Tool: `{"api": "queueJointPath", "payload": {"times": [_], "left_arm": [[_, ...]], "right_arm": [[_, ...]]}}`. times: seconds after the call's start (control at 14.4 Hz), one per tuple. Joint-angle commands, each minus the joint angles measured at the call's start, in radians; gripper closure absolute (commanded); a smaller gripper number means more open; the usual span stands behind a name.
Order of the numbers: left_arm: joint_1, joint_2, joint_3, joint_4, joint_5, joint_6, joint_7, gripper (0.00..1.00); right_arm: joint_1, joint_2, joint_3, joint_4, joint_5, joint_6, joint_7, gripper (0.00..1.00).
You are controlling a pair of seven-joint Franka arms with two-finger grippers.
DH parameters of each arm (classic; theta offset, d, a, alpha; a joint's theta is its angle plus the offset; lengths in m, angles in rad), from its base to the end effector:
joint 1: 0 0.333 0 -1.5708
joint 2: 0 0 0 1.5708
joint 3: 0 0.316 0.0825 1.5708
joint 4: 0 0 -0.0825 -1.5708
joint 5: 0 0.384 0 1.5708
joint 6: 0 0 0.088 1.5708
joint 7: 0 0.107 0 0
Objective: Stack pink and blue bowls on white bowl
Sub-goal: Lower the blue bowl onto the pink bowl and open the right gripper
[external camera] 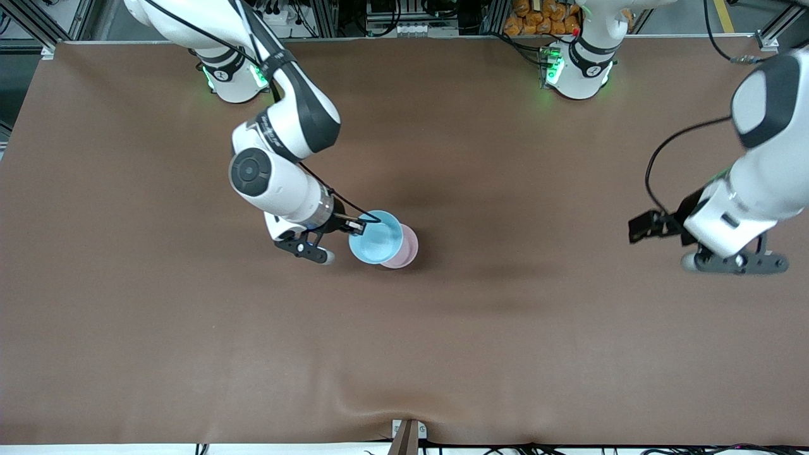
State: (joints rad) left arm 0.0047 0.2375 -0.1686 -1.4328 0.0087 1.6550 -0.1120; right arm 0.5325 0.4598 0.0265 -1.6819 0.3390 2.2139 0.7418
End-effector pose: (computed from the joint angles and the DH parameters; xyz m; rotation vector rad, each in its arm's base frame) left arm 0.6240 -0.0903 0.5582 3.1117 -0.0751 -0.0250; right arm 0.5704 0.3674 0.3429 -2.8114 0.5420 0.1717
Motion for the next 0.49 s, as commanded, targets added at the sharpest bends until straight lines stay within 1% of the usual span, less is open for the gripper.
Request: {"api": "queueJointPath", "payload": {"times": [0.0, 0.28, 0.42], "left_arm": [[-0.008, -0.101, 0.027, -0.017, 0.019, -0.098, 0.011, 0.0], [-0.006, -0.217, 0.047, -0.029, 0.008, -0.216, 0.006, 0.0], [-0.005, -0.259, 0.061, -0.044, 0.007, -0.227, 0.005, 0.0]], "right_arm": [[0.046, -0.01, -0.014, -0.06, -0.006, 0.087, 0.016, 1.0], [0.084, 0.005, -0.014, -0.154, -0.014, 0.237, 0.015, 1.0], [0.093, 0.019, -0.016, -0.162, -0.014, 0.271, 0.014, 1.0]]}}
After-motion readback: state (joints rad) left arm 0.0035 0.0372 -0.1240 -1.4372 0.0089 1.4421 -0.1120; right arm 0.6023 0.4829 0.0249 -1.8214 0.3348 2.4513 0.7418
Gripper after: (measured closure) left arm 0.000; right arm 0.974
